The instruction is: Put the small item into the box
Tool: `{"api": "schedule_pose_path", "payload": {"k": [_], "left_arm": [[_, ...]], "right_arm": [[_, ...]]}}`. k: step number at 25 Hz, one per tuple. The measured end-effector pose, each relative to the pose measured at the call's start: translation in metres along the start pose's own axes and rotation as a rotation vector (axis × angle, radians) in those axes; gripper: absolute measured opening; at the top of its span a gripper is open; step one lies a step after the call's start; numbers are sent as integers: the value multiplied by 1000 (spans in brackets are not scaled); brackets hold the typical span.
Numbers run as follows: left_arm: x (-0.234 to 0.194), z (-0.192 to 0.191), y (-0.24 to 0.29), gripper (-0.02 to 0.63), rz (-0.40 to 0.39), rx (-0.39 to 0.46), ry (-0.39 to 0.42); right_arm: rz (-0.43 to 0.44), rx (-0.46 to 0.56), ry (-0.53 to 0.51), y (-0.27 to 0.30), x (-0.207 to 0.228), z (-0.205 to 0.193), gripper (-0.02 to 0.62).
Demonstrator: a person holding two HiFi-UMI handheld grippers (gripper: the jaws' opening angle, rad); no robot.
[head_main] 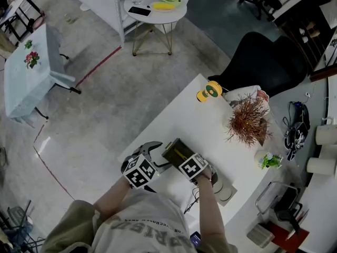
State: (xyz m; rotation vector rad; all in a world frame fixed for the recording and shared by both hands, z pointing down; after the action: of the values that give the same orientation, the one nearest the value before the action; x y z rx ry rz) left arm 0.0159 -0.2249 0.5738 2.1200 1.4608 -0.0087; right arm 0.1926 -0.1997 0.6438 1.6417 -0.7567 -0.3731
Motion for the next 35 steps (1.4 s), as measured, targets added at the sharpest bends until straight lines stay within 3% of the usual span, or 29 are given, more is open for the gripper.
{"api": "schedule_pose_path", "payload": {"k": [11, 15, 24, 30, 35], "left_arm": [[0, 0, -2, 336, 8, -7, 2], [0, -1, -3, 336, 11, -5, 5], [-1, -2, -9, 336, 47, 14, 4], [1, 4, -18, 336, 82, 47, 5], [8, 13, -26, 336, 135, 113, 6]], "right_arm": [[-3, -20, 11, -5, 1, -3, 63], [22, 21, 8, 0, -2, -2, 63], [-20, 76, -14, -13, -6, -2, 66], [-131, 243, -7, -49, -11, -7, 66], [-221, 519, 10, -88, -27, -16, 67]]}}
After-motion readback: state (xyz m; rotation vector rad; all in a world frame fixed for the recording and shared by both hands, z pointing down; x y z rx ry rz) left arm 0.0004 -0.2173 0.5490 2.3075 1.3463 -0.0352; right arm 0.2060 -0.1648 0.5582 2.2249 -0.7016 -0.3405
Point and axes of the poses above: the fingertips, and each gripper's own axes: y forward along the fingers, x to its right, z out of its top, the point moved 10 cm from there along -y, backward along the fingers, and after that the axes turned 15 degrees about x, right-handed, at the moved point
